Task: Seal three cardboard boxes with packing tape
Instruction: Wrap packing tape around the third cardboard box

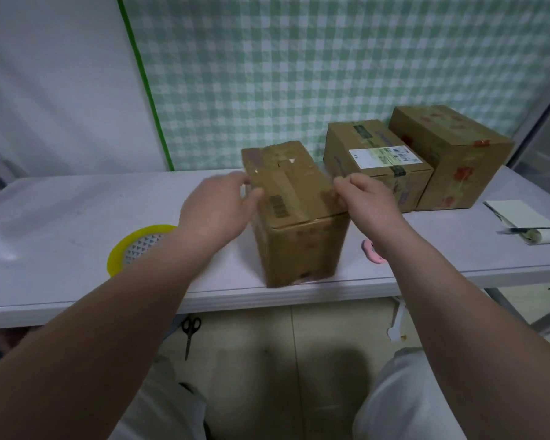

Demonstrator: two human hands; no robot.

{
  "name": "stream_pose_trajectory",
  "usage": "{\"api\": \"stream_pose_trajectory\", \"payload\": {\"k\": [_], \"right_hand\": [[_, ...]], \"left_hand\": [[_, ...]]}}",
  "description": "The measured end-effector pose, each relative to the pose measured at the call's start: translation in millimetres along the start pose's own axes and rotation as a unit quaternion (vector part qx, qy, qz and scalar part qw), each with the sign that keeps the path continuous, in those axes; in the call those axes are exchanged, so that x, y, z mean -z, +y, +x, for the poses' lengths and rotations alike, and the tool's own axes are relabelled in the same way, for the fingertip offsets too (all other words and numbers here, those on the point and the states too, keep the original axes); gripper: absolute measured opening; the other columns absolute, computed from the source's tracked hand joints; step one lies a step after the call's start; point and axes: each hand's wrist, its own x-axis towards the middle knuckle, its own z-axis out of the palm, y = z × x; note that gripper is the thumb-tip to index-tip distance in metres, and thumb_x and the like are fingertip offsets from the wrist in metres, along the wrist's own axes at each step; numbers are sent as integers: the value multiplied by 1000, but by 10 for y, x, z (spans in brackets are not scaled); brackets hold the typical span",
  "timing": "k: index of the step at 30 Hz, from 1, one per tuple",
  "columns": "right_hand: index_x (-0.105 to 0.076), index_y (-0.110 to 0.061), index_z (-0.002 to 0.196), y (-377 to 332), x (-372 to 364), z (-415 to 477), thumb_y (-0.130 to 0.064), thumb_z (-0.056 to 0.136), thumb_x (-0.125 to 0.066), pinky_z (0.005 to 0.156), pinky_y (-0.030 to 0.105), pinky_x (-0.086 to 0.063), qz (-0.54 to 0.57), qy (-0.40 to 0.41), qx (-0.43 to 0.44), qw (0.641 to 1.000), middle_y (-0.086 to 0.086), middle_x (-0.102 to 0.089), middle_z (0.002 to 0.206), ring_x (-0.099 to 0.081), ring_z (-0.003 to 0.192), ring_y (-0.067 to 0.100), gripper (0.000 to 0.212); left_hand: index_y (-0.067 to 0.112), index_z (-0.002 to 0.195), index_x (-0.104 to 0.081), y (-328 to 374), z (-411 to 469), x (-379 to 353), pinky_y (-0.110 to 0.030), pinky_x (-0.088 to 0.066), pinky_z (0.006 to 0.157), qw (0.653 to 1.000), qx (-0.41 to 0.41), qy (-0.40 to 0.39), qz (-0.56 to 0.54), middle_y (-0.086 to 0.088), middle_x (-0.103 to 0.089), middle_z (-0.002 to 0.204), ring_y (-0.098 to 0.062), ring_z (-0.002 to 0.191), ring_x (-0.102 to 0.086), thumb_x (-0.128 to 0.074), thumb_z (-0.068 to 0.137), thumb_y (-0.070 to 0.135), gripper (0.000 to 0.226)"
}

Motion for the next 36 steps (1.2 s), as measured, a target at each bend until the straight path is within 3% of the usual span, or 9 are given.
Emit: {"api": "stream_pose_trajectory", "payload": {"k": [3, 8, 13, 18, 22, 24, 28, 31, 36], "right_hand": [[-60, -16, 80, -63, -58, -84, -32, 92, -54, 72, 34, -49, 64, -31, -19, 997, -1, -62, 79, -59, 71, 16, 21], [-62, -14, 103, -240, -122, -225, -27, 97, -54, 77, 31, -49, 133, -165, -20, 977, 3, -71, 81, -60, 72, 15, 16], [-65, -27, 85, -172, -168, -63, -23, 91, -58, 80, 30, -49, 48, 11, 56, 997, -9, -67, 89, -61, 84, 8, 10], [-51, -26, 132, -53, -161, 15, -28, 91, -55, 101, 35, -40, -129, 61, -7, 990, 5, -41, 140, -44, 126, 27, 42], [-44, -24, 138, -84, -229, -20, -22, 89, -55, 90, 43, -53, -7, 32, -47, 998, -13, -52, 94, -62, 102, 26, 51], [-45, -25, 138, -172, -236, -23, -26, 88, -59, 92, 42, -53, 16, -1, -46, 999, -14, -53, 96, -59, 103, 21, 52], [-35, -23, 147, -444, -260, -28, -59, 87, -54, 102, 38, -42, -172, -156, -25, 972, 4, -41, 146, -43, 130, 26, 72], [-22, -22, 152, -573, -399, 3, -88, 71, -38, 111, 49, -27, -380, -191, -39, 904, 13, -1, 161, -15, 145, 36, 105], [-8, -27, 154, -600, -682, 24, -92, 59, -49, 111, 64, -10, -460, -214, -24, 861, 16, 15, 159, -4, 146, 41, 122]], "left_hand": [[25, 143, -40, 109, -83, 16, -29, -35, 94, 985, 33, -139, -95, 1, -48, 142, -20, 127, -46, -45, 86, 67, 71], [18, 138, -42, -86, 3, 70, -28, -37, 81, 971, 103, -132, -169, 9, -48, 120, -13, 101, -47, -66, 81, 52, 71], [22, 140, -46, -138, 92, 180, -24, -32, 89, 964, 57, -185, -181, 8, -48, 122, -10, 108, -44, -66, 87, 36, 58], [30, 139, -48, -223, 133, 157, -28, -29, 106, 967, 71, -156, -188, 5, -42, 146, -16, 132, -39, -61, 90, 38, 51], [34, 120, -62, -208, 68, 199, -39, -44, 102, 952, 90, -151, -252, 7, -59, 127, -16, 111, -55, -43, 97, 46, 32], [33, 111, -65, -166, 11, 245, -39, -53, 89, 952, 89, -156, -246, 4, -64, 113, -16, 95, -61, -42, 98, 44, 29], [19, 113, -67, -59, -115, 306, -31, -57, 73, 935, 94, -210, -271, -3, -67, 101, -18, 75, -67, -40, 100, 39, 36], [19, 115, -63, -86, -171, 327, -38, -55, 81, 910, 116, -248, -311, -5, -67, 104, -23, 82, -70, -42, 99, 40, 34], [16, 124, -59, -560, -106, 235, -31, -43, 87, 978, 162, -114, -63, -9, -61, 124, -26, 107, -59, -53, 94, 34, 36]]}}
